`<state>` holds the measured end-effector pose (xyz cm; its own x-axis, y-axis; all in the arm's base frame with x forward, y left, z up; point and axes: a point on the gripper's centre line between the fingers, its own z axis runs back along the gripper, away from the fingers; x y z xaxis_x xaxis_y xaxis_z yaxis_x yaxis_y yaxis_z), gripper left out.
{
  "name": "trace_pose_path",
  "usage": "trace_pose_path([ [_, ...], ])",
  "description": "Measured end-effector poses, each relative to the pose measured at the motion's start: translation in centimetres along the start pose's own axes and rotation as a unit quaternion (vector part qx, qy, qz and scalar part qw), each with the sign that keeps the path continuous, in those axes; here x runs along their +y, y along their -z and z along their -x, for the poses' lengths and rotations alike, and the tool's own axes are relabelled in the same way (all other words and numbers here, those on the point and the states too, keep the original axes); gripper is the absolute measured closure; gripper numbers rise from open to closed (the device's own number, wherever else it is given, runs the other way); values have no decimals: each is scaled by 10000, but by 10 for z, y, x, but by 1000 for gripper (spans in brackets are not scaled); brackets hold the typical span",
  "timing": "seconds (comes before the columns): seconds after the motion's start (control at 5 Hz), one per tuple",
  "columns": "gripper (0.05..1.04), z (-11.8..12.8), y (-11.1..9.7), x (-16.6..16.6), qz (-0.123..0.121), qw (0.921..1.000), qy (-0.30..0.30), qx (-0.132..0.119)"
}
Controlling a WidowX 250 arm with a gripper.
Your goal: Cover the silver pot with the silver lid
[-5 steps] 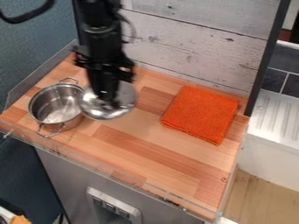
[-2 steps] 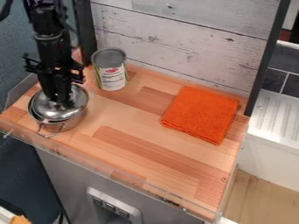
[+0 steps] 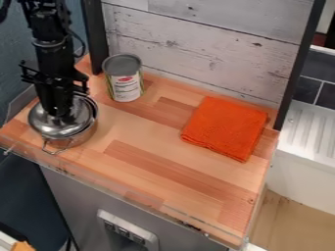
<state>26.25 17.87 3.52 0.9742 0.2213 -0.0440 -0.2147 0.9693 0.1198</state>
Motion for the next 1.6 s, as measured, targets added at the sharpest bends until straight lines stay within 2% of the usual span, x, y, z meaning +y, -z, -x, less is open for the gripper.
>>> trace_pose_path([
  [0.2, 805, -2, 1, -1, 47, 10000, -24, 13],
  [0.6, 805, -2, 2, -10, 317, 9994, 110, -12],
  [0.8, 746, -1, 1, -12, 338, 9994, 100, -34],
  [1.0, 451, 0, 2, -12, 279, 9995, 138, -12],
  [1.2, 158, 1, -19, -15, 162, 9988, 304, -357],
  [1.4, 72, 5, -36, -16, 93, 9963, 561, -647],
  [1.6, 76, 4, -40, -16, 57, 9945, 768, -706],
])
